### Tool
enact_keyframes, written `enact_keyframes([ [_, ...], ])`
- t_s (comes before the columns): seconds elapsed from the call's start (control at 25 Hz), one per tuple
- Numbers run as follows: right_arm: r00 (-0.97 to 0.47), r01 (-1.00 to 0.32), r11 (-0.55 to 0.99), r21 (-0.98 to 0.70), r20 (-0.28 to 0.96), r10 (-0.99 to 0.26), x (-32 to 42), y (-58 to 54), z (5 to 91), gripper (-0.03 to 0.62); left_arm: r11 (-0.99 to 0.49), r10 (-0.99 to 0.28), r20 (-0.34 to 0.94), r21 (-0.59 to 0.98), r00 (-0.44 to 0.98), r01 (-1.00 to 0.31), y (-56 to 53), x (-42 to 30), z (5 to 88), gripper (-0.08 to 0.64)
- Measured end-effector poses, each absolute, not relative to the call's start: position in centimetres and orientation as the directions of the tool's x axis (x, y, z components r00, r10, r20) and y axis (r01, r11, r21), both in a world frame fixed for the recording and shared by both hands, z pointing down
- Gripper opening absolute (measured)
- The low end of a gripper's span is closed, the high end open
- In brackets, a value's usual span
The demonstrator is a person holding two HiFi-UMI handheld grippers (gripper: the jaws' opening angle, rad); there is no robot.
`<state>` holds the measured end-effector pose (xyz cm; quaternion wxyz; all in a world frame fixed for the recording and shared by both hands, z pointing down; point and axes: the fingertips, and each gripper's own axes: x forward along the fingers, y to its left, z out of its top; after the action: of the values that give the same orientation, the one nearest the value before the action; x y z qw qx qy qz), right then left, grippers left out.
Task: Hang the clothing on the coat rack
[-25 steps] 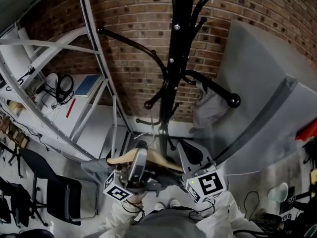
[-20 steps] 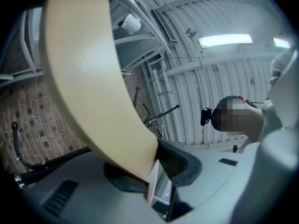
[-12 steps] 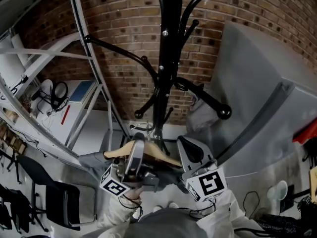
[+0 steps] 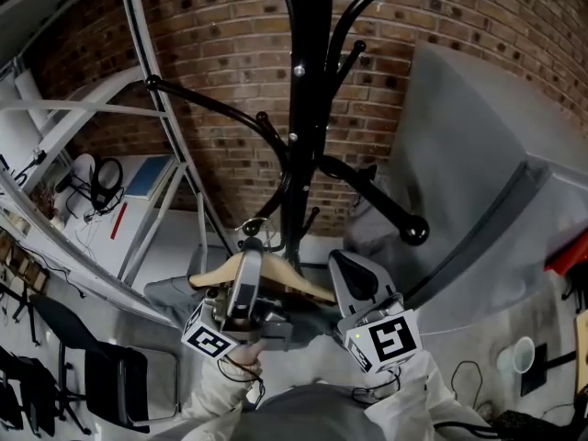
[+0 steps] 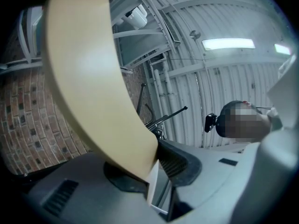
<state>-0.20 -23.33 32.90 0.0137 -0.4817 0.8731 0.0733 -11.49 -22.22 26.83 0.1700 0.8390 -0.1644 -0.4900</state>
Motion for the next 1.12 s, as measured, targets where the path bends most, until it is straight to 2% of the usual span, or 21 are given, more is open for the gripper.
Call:
enact_keyframes([
  [1.12, -0.489, -0.872, 0.484, 0.081, -0.066, -0.870, 0.7, -26.1, 34.6, 0.023, -0.860, -0.469, -0.743, 0.507, 0.477, -0.057, -27.9, -10.9, 29.9, 0.091],
])
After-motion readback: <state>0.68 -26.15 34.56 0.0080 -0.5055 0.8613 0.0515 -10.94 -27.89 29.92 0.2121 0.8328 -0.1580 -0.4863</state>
